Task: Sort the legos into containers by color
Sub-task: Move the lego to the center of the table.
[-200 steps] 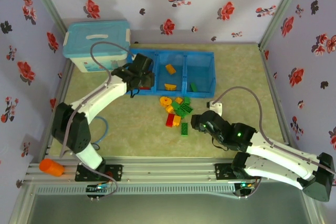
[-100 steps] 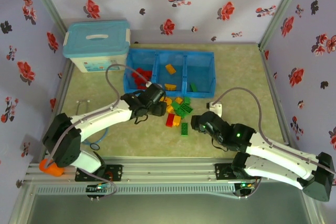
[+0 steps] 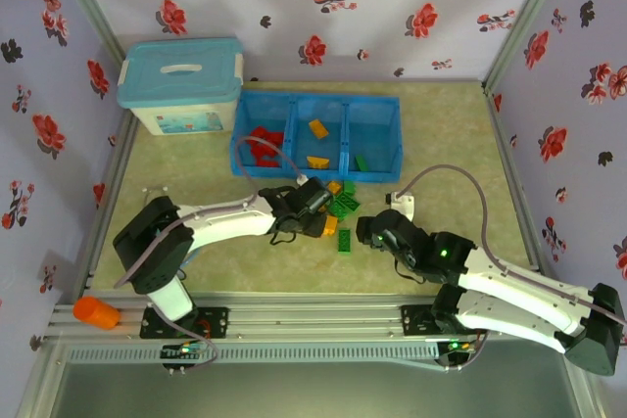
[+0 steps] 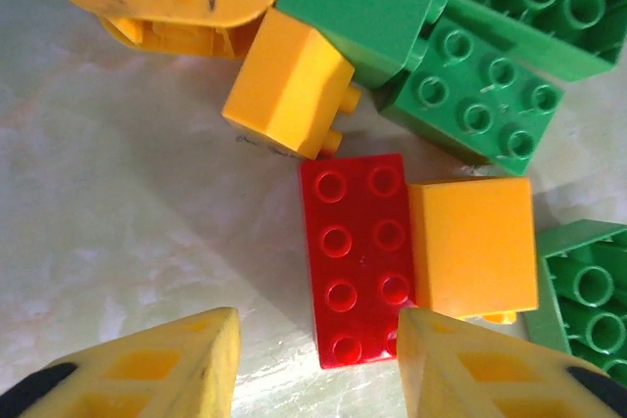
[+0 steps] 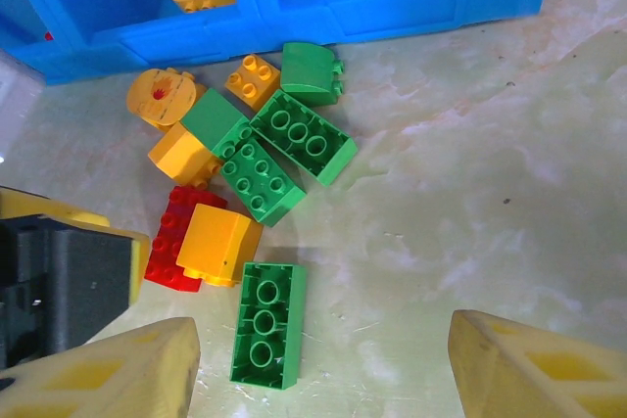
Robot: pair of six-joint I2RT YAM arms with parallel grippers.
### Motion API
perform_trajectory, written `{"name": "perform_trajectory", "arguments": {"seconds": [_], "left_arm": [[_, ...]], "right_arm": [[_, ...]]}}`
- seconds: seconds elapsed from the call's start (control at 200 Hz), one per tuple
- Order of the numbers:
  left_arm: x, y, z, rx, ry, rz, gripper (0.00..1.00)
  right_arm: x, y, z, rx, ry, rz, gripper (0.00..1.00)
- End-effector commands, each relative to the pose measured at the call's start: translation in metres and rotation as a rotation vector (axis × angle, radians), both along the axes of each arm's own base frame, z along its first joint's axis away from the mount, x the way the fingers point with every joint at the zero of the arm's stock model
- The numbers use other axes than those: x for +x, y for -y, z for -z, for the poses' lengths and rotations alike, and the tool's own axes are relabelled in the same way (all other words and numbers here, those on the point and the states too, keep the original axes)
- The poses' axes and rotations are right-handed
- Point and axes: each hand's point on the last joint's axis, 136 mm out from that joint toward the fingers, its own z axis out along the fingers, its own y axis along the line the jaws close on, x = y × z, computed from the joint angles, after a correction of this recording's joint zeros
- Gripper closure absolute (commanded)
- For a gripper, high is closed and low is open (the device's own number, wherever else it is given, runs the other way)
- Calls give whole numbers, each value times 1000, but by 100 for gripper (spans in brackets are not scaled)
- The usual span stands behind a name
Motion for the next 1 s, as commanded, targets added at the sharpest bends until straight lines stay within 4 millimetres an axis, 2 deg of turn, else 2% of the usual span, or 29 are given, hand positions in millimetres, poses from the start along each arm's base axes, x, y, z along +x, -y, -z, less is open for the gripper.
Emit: {"name": "perform_trajectory", "arguments": {"seconds": [0.0,0.28,0.47,0.615,0.705,0.805,0.89,0.995], "left_arm": [[0,2,12,6,-16,-17,57],[-1,-4,32,57,-33,-37,62],[2,-39,35,103,-26,-152,65],[0,-65,28,76,2,-242,66],[-4,-74,21,60,19,-280,66],[-8,-67,9,22,50,-261,58],[-9,-60,0,9,59,-242,45],[-6,-55,-6,7,61,-235,40]], "right_arm": [[-1,3,3,-4,4,17,32],[-1,3,4,-5,2,17,32],[-2,4,4,-7,0,19,32],[-1,3,4,-2,3,20,32],[-1,1,3,4,6,18,32],[0,0,1,9,10,19,32],[0,0,0,9,13,16,32],[0,0,-2,9,14,17,32]]}}
